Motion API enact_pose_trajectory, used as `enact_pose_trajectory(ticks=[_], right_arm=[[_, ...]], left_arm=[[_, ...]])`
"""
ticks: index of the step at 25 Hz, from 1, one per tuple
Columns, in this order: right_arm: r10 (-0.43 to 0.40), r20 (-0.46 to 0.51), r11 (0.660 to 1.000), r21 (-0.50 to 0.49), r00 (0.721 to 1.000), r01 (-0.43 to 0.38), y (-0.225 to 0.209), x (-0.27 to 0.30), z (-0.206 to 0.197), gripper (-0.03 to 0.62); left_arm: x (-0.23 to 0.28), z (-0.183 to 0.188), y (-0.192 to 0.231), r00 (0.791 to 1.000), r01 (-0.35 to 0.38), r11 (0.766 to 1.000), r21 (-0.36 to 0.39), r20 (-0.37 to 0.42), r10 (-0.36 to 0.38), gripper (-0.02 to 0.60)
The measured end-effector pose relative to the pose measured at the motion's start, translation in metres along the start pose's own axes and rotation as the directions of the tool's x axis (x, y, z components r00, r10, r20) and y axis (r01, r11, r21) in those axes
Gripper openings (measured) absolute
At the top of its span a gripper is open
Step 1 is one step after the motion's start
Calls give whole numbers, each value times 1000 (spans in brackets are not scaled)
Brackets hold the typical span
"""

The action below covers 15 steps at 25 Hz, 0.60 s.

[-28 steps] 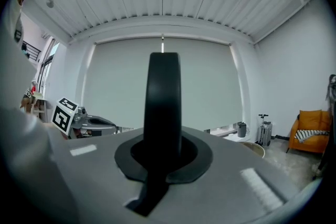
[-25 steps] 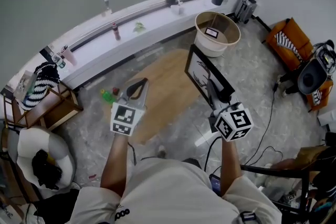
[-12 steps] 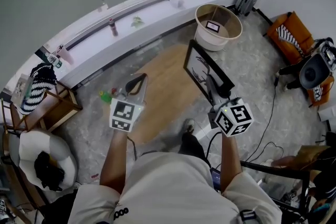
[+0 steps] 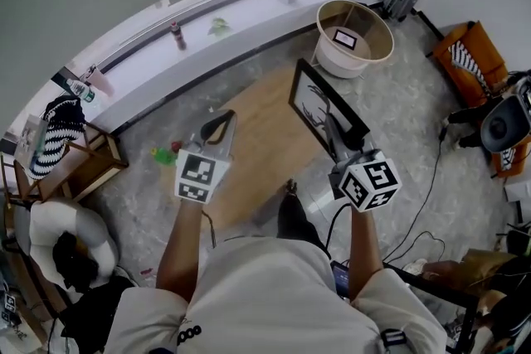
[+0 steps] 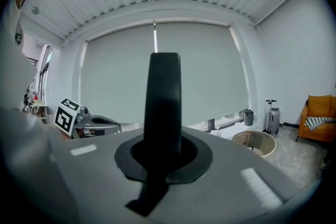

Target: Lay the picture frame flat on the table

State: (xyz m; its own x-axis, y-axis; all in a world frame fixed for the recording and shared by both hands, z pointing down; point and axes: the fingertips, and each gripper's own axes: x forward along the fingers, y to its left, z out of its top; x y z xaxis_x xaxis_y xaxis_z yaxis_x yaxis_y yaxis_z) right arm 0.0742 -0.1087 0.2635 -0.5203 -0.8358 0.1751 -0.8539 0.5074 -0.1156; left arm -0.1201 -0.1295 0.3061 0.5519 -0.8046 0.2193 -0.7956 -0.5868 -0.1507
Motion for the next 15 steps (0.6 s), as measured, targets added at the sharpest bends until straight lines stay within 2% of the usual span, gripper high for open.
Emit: enact_pose_trajectory(ticks=[9,15], right_arm=[[54,-97,998,46,994,-50,-71,72,-24,14],[144,-173,987,93,974,-129,-106,119,-48,14]], left_arm=[[77,-7,26,997,-61,998,-9,-56,61,11],[123,-29,43,989,-112,992,-49,-99,107,11]])
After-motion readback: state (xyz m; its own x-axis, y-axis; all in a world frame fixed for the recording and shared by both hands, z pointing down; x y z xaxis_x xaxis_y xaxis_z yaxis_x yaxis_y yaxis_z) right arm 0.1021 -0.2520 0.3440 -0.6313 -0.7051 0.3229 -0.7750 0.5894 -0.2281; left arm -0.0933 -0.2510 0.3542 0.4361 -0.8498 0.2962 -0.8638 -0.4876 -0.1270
